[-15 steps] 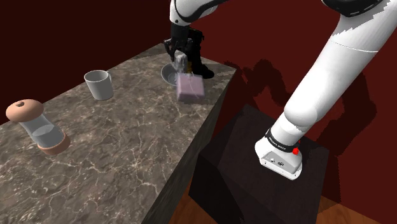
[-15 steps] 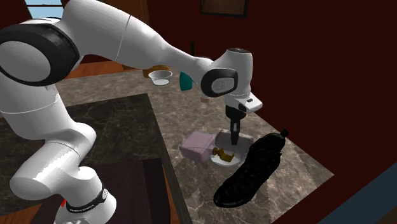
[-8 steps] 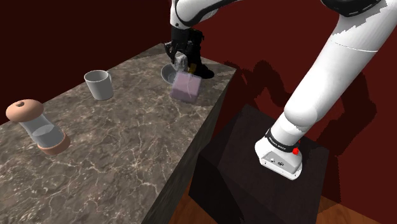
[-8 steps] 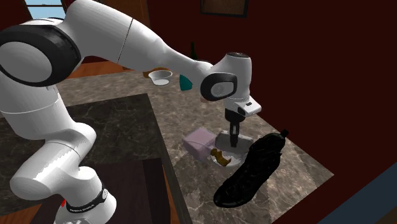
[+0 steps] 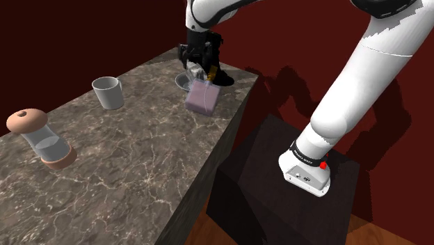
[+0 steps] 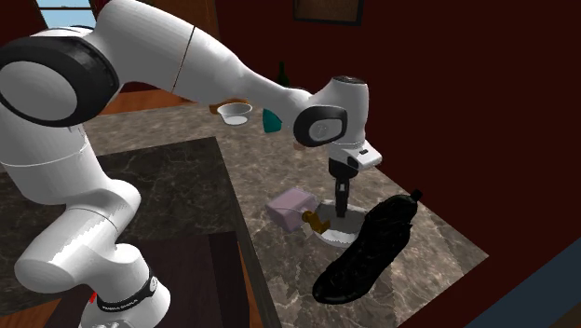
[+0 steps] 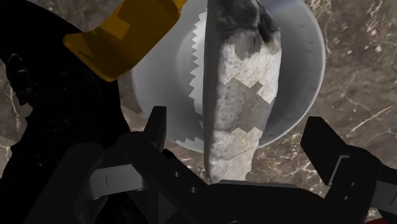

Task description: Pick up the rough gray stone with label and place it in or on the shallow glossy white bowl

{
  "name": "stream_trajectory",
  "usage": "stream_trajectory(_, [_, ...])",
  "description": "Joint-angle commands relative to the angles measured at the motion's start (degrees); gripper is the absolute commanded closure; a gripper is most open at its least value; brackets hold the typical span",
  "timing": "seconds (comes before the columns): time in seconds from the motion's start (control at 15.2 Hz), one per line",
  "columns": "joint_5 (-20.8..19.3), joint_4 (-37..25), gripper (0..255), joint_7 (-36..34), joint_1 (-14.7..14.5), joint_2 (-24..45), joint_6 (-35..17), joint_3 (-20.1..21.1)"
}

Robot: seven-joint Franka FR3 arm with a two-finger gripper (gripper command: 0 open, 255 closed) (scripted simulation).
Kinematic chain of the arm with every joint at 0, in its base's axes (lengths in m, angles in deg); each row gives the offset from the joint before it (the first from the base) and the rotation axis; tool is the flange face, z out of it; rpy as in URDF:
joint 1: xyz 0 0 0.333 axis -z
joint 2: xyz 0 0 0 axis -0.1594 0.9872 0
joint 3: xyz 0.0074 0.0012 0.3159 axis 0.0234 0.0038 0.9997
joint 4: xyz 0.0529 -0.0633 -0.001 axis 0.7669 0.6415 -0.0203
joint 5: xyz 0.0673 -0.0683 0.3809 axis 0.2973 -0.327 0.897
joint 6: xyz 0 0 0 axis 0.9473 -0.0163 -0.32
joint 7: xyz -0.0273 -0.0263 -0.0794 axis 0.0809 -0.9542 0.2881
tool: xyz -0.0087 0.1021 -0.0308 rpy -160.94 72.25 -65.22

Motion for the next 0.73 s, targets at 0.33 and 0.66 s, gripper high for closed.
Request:
stream_trajectory(0.33, [1.11, -3.35, 0, 0.79, 0.10, -2.65, 5.89, 0.08])
stream_trajectory(0.66, [1.10, -3.35, 0, 0.78, 0.10, -2.65, 5.88, 0.08])
